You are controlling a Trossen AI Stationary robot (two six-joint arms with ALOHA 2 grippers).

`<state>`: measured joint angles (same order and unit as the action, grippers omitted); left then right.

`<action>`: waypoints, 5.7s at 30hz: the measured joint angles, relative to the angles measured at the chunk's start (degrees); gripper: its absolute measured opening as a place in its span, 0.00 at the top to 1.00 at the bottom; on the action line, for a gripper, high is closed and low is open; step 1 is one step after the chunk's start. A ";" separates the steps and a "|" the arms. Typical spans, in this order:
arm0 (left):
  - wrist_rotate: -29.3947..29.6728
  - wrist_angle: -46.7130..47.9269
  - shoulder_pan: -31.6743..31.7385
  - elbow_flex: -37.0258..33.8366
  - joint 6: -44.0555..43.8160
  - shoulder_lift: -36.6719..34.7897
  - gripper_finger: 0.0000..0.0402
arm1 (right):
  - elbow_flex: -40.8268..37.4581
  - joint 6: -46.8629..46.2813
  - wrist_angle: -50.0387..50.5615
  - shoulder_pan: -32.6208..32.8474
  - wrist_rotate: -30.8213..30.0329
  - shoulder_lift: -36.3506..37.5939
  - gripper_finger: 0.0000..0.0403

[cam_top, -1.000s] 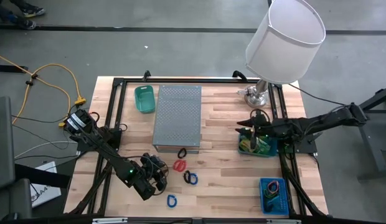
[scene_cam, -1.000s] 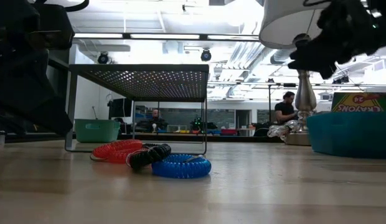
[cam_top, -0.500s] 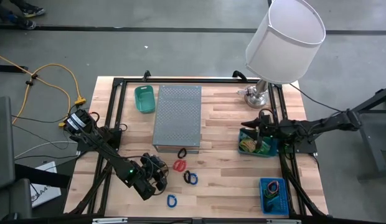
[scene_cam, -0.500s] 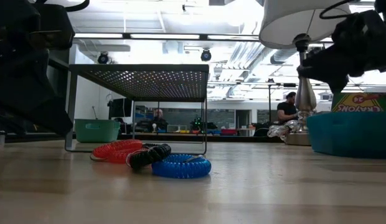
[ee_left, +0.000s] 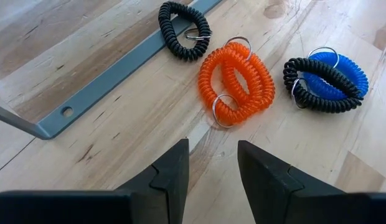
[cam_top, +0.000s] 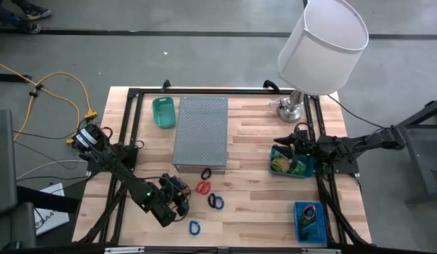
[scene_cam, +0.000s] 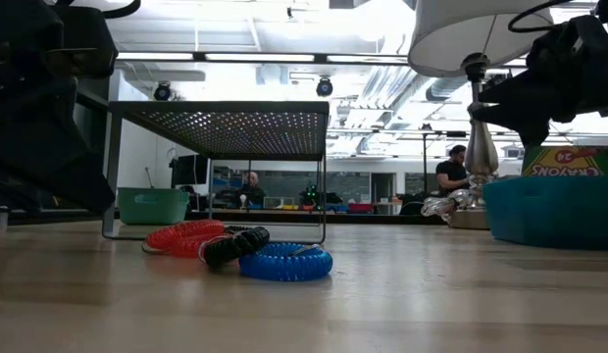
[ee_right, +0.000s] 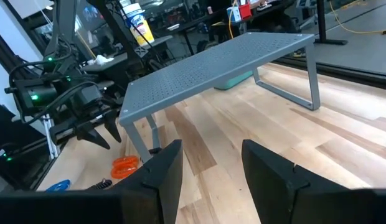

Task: Pick & Place Office Desk Supplies
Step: Put the left orange spring keychain into the dark green bin

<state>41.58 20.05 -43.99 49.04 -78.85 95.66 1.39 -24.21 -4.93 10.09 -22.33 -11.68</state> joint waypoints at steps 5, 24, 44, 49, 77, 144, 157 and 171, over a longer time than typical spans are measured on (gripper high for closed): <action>0.00 -0.02 0.00 0.00 0.00 0.00 0.67 | 0.00 0.23 0.05 0.00 0.00 0.00 0.62; -10.85 -13.86 3.98 1.06 24.30 0.00 0.67 | 0.00 0.04 0.22 0.02 0.02 -0.04 0.62; -13.37 -0.90 7.76 10.10 44.04 0.00 0.67 | 0.00 0.04 0.42 0.02 0.02 -0.04 0.62; -13.22 1.45 8.71 10.19 42.34 0.00 0.67 | 0.00 0.04 0.42 0.02 0.02 -0.04 0.62; -14.78 1.59 11.93 10.16 44.18 6.43 0.67 | 0.00 0.04 1.36 0.02 0.02 -0.11 0.62; -16.74 10.28 0.52 13.20 40.78 -7.48 0.97 | 0.00 0.04 1.57 0.02 0.02 -0.11 0.62; -10.07 22.95 9.12 13.20 41.94 -24.09 0.97 | 0.00 0.04 1.62 0.02 0.02 -0.11 0.62; -9.92 35.78 35.31 13.20 42.17 -31.61 0.97 | 0.00 0.04 1.65 0.02 0.02 -0.11 0.62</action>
<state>31.66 55.84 -8.67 62.24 -36.68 64.05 1.39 -24.16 -3.28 10.11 -22.31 -11.79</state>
